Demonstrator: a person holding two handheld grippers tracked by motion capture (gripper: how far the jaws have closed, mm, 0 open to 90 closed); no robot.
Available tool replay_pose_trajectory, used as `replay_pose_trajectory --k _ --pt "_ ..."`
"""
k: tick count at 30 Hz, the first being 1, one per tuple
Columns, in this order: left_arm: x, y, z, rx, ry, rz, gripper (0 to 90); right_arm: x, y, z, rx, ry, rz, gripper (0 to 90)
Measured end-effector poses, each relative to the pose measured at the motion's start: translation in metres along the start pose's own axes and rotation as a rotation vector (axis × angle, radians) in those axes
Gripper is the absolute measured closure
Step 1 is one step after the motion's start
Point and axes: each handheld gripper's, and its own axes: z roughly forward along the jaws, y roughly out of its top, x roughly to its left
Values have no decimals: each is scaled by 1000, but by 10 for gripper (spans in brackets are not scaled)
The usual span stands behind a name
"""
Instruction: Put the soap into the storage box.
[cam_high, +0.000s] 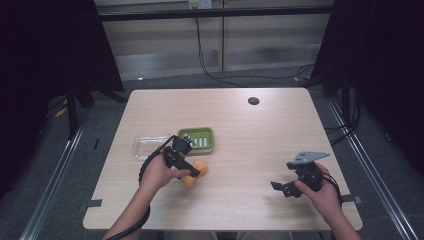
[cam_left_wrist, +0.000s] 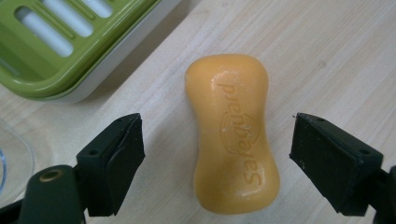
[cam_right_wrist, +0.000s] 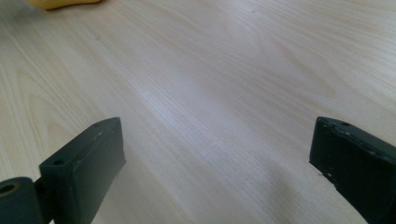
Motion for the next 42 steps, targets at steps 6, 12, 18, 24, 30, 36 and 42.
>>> replay_pose_trajectory --k 6,12,18,24,30,36,42 --pt "0 4 6 33 -11 1 182 1 0 0 0 4 0 28" --pt "-2 10 13 79 -8 26 213 0 0 1 2 5 -2 28" --pt "-4 14 20 114 -12 35 242 1 0 1 1 7 -7 29" --pt "-5 15 25 138 -11 41 262 1 0 1 2 10 -9 30" --pt "-6 17 29 154 -3 47 277 1 0 1 8 8 -7 30" --pt "-7 17 33 162 -2 46 290 0 0 0 0 4 -14 31" --pt "-9 20 33 180 19 77 337 -2 0 0 2 -1 -5 34"
